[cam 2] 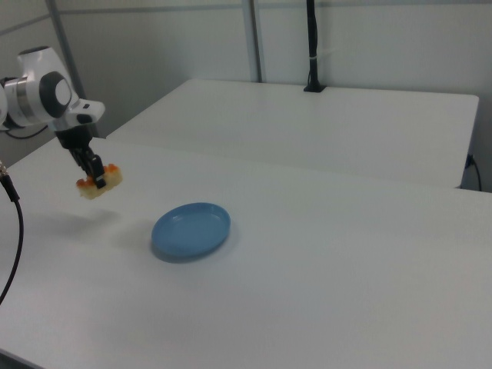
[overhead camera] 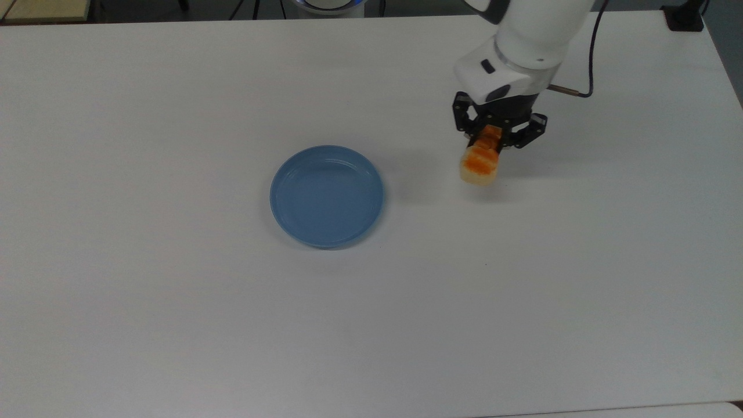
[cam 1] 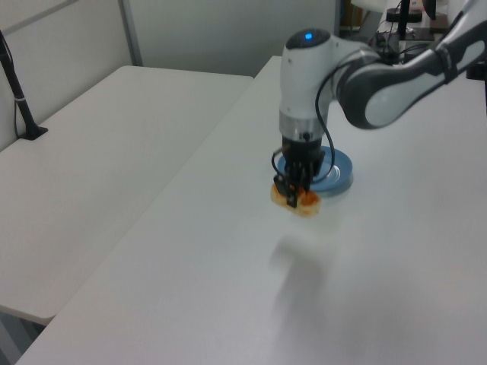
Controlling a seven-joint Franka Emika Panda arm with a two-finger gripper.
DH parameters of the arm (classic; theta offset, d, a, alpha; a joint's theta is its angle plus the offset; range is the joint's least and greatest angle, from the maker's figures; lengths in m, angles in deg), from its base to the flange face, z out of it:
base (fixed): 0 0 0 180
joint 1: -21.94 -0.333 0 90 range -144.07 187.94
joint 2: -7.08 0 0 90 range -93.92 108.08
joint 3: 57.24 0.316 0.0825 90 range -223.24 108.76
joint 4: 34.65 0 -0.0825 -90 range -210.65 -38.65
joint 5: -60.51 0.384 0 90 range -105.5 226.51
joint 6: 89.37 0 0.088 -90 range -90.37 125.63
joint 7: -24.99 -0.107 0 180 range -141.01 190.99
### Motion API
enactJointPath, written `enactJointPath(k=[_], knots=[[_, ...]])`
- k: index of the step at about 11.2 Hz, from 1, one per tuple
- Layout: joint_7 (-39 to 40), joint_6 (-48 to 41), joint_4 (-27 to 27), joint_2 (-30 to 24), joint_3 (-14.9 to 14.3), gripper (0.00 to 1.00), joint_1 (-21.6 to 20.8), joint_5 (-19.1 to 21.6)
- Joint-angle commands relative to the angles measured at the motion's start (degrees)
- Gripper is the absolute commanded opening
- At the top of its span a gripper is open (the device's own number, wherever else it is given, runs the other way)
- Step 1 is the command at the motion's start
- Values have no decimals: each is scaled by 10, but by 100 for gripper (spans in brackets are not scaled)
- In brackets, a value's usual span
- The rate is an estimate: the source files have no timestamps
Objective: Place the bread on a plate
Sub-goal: 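Lift the bread roll and carry it over the blue plate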
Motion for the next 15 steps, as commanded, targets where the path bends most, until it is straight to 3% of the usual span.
enactJointPath(k=[1,4,9,15], knots=[[57,-31,20,-23,-4,42,35,-1],[143,-47,29,-32,-40,42,55,0],[205,-45,35,-31,-100,42,66,2],[255,-40,-4,-30,-112,42,85,10]])
